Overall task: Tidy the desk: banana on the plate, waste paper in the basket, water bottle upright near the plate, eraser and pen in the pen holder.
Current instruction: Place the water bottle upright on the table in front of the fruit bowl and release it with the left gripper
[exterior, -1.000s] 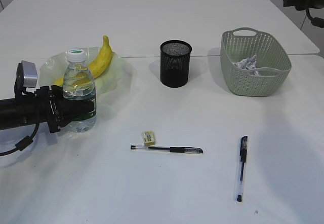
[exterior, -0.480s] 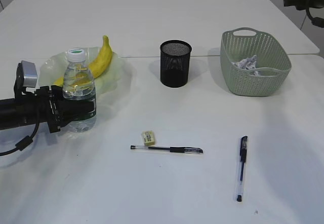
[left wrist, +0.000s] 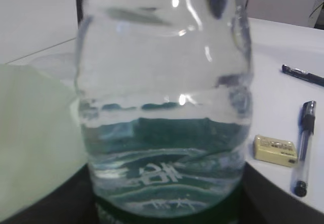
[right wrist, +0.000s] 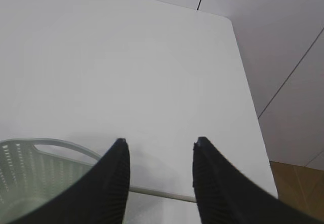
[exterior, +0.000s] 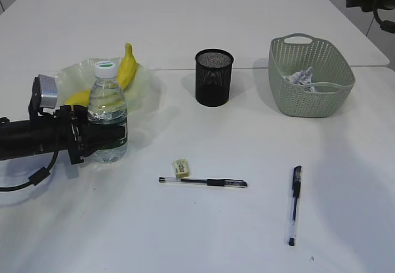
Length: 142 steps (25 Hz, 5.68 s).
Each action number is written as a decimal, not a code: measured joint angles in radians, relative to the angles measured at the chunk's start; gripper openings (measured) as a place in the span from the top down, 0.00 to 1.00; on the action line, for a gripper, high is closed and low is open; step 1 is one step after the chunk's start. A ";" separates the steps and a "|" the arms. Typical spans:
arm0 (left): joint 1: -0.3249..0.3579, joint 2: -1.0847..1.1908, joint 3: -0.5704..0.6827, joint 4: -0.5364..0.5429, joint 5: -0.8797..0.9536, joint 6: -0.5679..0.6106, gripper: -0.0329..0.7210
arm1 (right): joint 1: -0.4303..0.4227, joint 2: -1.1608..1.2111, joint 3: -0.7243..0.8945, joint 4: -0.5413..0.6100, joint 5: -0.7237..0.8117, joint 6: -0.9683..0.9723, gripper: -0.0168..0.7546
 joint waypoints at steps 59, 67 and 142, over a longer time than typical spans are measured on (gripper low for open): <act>-0.012 -0.011 -0.028 0.037 -0.064 -0.052 0.33 | 0.000 0.000 0.000 0.000 -0.004 -0.002 0.57; -0.012 -0.011 -0.028 0.037 -0.064 -0.055 0.33 | 0.000 0.000 0.000 0.000 -0.006 -0.002 0.57; -0.010 -0.233 -0.046 0.062 -0.090 -0.171 0.27 | 0.000 0.000 0.000 0.000 -0.006 -0.004 0.57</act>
